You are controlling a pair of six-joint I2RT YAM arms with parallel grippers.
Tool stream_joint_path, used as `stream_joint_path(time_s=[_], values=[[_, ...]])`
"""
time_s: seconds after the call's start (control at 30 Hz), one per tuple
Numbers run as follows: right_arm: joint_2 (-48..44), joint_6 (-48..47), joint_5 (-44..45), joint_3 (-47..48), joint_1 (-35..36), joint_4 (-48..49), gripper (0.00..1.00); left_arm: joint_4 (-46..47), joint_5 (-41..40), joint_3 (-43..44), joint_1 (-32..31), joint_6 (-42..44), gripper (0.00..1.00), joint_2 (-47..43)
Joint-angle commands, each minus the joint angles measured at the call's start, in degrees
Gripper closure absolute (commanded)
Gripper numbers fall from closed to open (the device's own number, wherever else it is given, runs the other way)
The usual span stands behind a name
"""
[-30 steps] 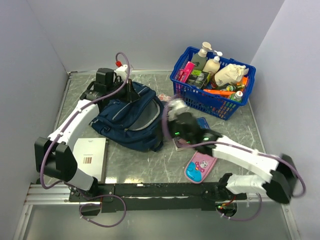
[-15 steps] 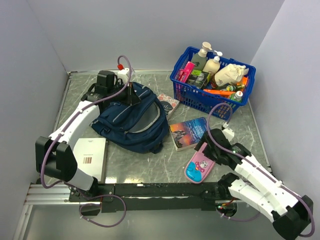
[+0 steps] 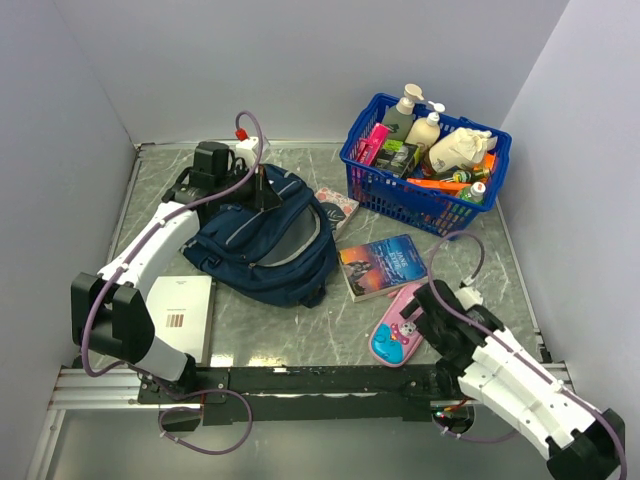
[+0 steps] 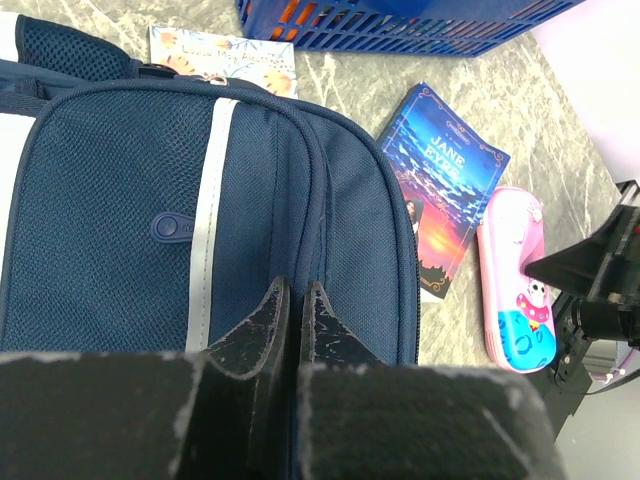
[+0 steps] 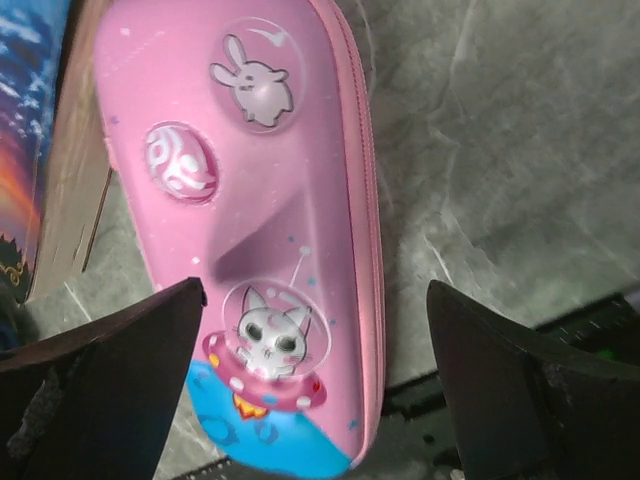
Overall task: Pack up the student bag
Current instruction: Pick up the stationery from the center of the board.
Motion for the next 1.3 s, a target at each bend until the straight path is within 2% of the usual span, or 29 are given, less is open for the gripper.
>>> stream_joint_path(time_s=[0.0,0.07,0.2,0.37,0.53,0.63,0.7,0.8,1.0,1.17,1.23,1.27], values=[[-4.85,4.66,-3.49,-8.3,-0.28,11.48,0.0,6.21,5.28,0.63,-0.13,-0.8,0.99,-3.67],[-7.14,3.87,-4.29,-10.96,-0.19,19.2,0.0,6.3,5.46,0.36,-0.13,-1.06,0.99,-3.93],[-11.45,3.78,-3.41,-13.34,-0.19,22.93,0.0,6.21,5.72,-0.34,-0.13,-1.06,0.99,-4.54],[-9.62,3.26,-5.87,-15.27,-0.19,28.72,0.0,6.74,6.16,-0.61,-0.13,-1.85,0.99,-4.9],[-9.87,-0.16,-6.57,-17.2,-0.19,42.07,0.01,6.56,6.07,-0.43,-0.13,-1.85,0.99,-5.25],[-9.26,-2.19,-6.76,-17.56,-0.28,46.73,0.14,6.39,5.99,-0.26,-0.13,-1.59,0.99,-5.6],[-8.73,-3.42,-6.49,-16.77,-0.19,48.32,0.23,6.3,6.07,-0.43,-0.13,-1.59,0.99,-5.69],[-8.73,-6.49,-5.88,-15.02,-0.1,50.61,0.28,6.3,6.07,-0.61,-0.13,-1.68,0.99,-5.95],[-5.4,-8.17,-5.43,-15.01,-0.19,54.39,0.25,6.47,6.25,-0.69,-0.13,-1.94,0.99,-6.3],[0.67,-8.17,-4.73,-13.87,-0.19,52.9,0.22,6.39,6.42,-0.61,-0.13,-2.03,0.99,-6.65],[2.42,-7.73,-4.91,-13.43,-0.11,52.46,0.25,6.47,6.6,-0.78,-0.13,-2.03,0.99,-6.83],[2.87,-7.82,-5.17,-12.91,-0.1,52.2,0.3,6.39,6.69,-0.78,-0.04,-2.03,0.99,-6.83]])
